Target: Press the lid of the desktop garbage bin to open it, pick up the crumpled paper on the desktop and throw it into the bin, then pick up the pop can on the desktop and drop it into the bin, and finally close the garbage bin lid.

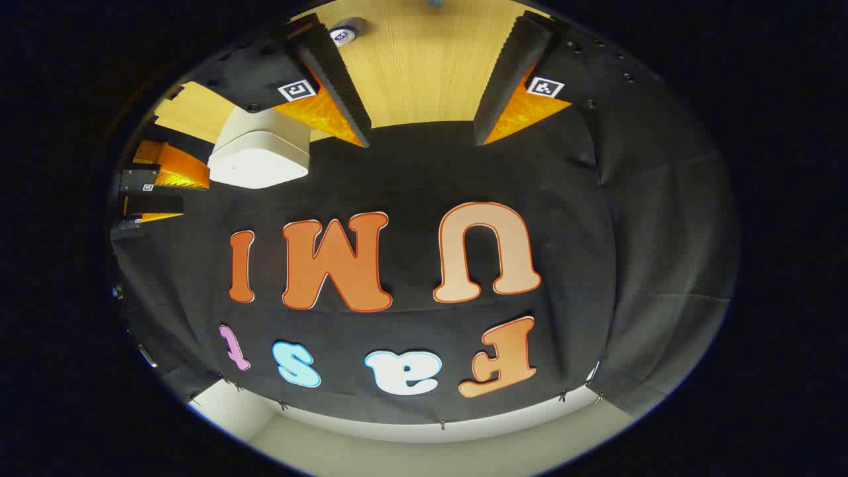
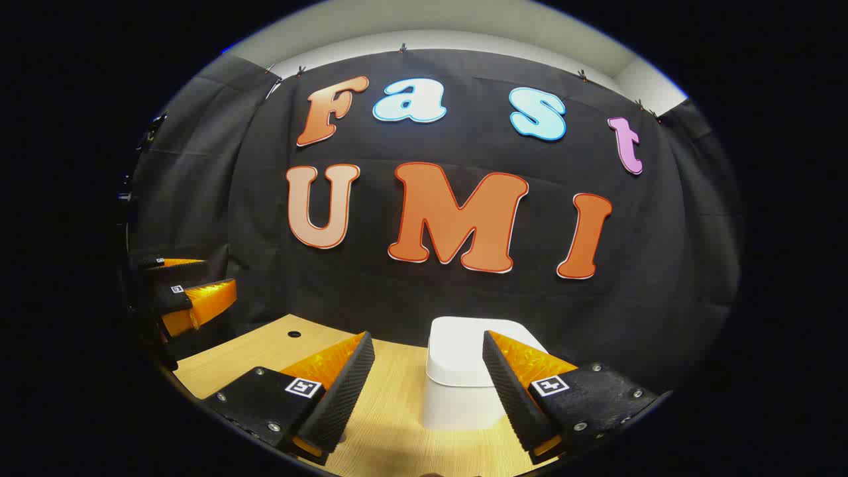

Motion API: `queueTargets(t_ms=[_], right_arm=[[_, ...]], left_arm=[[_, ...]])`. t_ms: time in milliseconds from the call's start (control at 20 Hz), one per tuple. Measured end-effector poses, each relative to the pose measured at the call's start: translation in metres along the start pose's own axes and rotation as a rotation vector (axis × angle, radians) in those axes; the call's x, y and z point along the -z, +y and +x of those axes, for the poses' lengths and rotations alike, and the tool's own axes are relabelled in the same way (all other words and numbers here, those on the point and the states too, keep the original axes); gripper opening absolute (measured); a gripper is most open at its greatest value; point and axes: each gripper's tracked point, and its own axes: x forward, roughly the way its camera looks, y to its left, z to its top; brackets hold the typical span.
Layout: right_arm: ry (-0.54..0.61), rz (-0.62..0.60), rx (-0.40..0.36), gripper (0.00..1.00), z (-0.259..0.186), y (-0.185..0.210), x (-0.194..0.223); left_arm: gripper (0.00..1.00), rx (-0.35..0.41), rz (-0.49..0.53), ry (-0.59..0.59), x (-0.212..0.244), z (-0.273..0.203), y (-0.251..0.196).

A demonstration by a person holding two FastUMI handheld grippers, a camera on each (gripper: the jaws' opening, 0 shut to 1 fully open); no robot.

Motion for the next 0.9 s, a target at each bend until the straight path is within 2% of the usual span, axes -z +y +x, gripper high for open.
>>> queueTargets(t_ms=[100,250,600,900], right_arm=[[0.017,0.006,0.000,0.99,0.004,-0.001,0.003],[0.000,0.003,-0.007,0.99,0.008,0.001,-0.003],[0.015,0.024,-0.002,0.99,0.019,0.004,0.001],[0.065,0.043,0.034,1.00,0.018,0.001,0.014]], left_arm=[[0.97,-0.019,-0.001,0.005,-0.001,0.000,0.004],[1.00,-0.036,-0.005,-0.015,-0.008,0.001,0.004],[0.99,-0.041,-0.010,-0.051,-0.019,0.007,0.011],[1.00,-0.036,-0.036,-0.048,-0.015,0.009,0.018]])
